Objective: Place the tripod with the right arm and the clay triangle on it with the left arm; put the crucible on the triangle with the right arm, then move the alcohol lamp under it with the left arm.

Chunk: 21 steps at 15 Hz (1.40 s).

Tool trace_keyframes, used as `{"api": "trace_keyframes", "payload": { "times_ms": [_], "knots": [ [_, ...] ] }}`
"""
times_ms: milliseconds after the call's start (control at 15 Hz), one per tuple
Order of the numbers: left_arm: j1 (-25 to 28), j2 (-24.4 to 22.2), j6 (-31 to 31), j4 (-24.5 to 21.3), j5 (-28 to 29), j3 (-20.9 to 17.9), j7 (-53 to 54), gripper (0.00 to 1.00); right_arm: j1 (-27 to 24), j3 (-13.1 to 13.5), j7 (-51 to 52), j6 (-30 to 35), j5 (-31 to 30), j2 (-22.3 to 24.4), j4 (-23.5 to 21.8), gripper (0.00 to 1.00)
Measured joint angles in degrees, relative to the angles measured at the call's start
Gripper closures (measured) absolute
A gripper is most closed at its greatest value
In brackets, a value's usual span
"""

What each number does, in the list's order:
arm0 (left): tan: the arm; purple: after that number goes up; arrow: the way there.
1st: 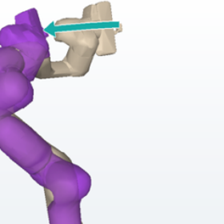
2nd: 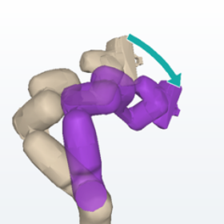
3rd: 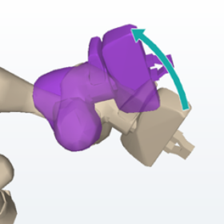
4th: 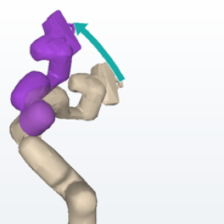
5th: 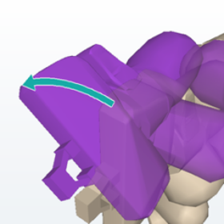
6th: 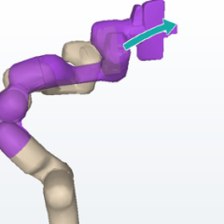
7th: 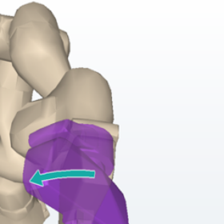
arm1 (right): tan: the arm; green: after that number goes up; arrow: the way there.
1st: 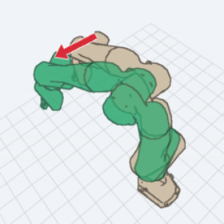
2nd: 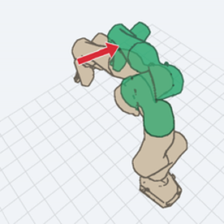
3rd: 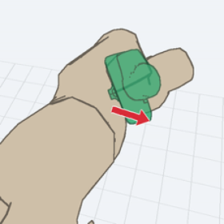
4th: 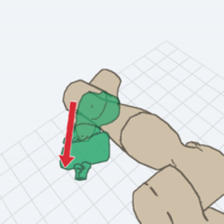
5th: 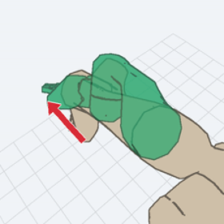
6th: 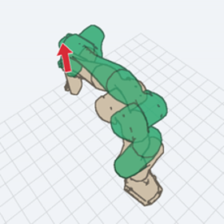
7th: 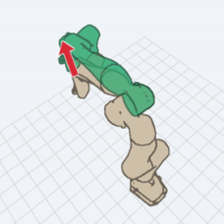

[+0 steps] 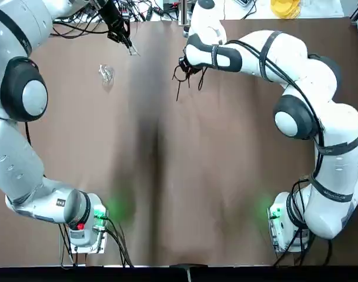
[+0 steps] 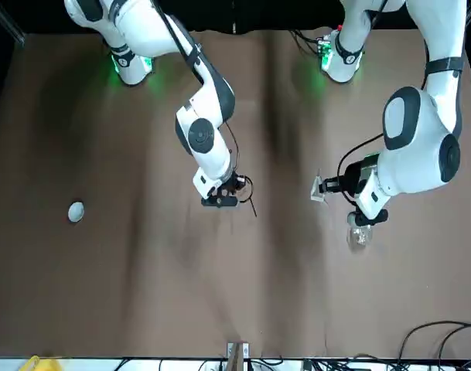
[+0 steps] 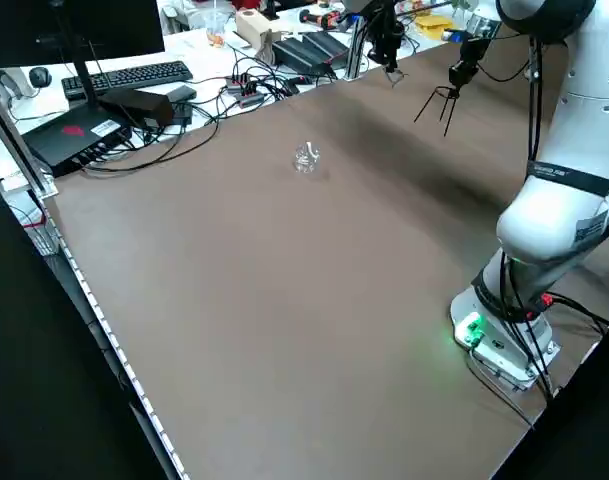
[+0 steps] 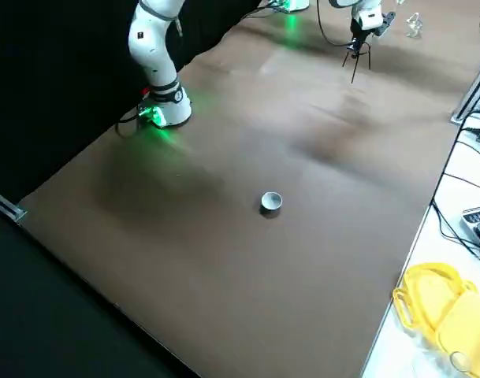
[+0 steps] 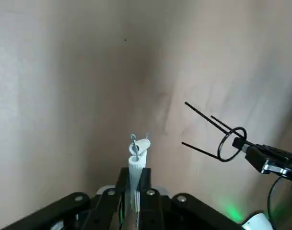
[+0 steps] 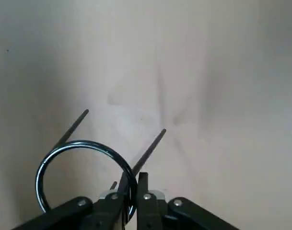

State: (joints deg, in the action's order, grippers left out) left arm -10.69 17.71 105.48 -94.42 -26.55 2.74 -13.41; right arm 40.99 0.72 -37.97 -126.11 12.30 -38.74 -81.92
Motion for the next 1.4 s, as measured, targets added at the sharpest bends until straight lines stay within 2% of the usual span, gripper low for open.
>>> {"api": "trace_keyframes", "payload": {
  "times_ms": [867, 1400],
  "knots": [
    [-1.0, 2.4, 0.0, -0.2, -0.4, 3.7, -4.6, 0.87, 1.6, 0.2, -0.1, -0.1, -0.4, -1.5, 0.2, 0.92],
    [-1.4, 4.6, 0.0, 0.9, -0.9, 4.5, -4.6, 0.87, 1.5, 1.1, -17.7, -0.4, -0.4, -1.7, 0.7, 0.92]
  ]
}}
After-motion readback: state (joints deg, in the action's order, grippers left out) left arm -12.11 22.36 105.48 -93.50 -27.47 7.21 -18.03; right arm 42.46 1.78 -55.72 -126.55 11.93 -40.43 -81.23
